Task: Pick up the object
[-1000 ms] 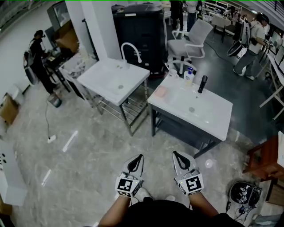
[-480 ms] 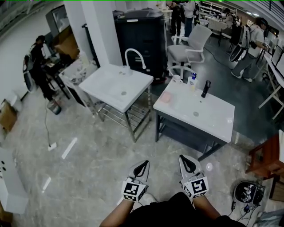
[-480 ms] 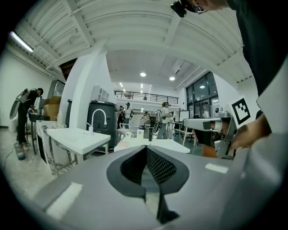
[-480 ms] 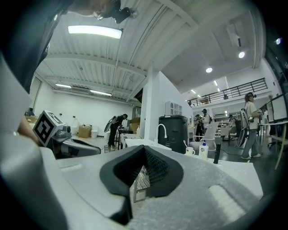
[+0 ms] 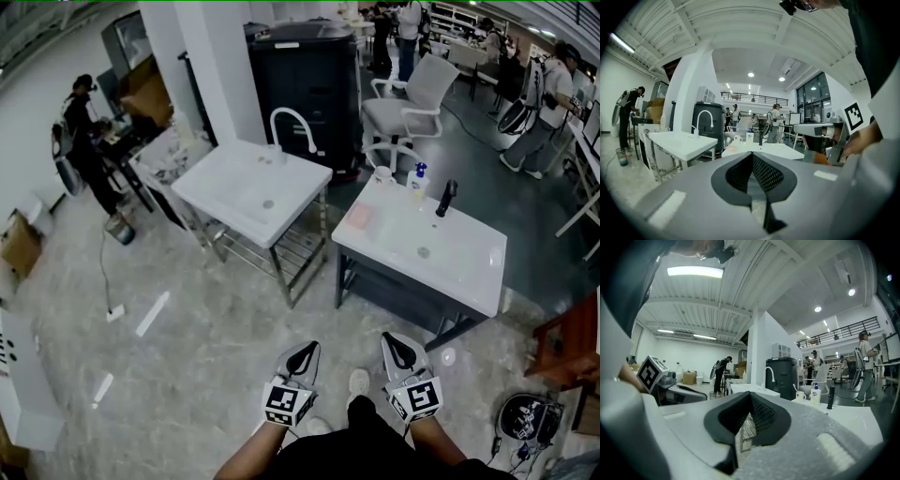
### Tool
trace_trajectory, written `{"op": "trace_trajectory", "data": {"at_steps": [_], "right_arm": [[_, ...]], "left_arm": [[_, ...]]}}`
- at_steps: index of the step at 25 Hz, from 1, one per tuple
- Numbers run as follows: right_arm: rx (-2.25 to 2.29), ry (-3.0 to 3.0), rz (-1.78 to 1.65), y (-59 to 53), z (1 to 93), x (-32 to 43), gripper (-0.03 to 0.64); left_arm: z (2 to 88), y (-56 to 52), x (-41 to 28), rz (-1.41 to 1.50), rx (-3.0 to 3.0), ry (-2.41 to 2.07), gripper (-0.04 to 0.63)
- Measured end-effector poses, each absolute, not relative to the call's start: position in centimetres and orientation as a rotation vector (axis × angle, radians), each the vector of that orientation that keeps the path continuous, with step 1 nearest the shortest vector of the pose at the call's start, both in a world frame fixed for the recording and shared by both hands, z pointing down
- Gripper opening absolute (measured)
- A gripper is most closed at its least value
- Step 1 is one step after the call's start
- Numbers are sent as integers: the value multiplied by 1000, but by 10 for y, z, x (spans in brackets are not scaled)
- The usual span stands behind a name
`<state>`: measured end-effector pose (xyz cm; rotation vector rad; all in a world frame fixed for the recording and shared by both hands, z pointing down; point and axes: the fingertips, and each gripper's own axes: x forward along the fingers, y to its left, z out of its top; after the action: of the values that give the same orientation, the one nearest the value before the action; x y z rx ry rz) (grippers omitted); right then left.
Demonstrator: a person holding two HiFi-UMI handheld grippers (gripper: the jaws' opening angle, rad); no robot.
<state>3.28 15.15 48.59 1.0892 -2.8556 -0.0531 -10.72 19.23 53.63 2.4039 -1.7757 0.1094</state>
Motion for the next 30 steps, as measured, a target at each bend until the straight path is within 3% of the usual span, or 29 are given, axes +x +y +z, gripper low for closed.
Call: {"op": "trace_trajectory", "data": {"at_steps": [17,30], "right_arm": [[1080,-2925,-23,-17,477,60,3],[1045,-2909,-9,-91,485,72,3]], "left_arm": [[520,24,-86,199,2421,-1797,18],[535,-45,-84,190,2334,-1815,18]]}}
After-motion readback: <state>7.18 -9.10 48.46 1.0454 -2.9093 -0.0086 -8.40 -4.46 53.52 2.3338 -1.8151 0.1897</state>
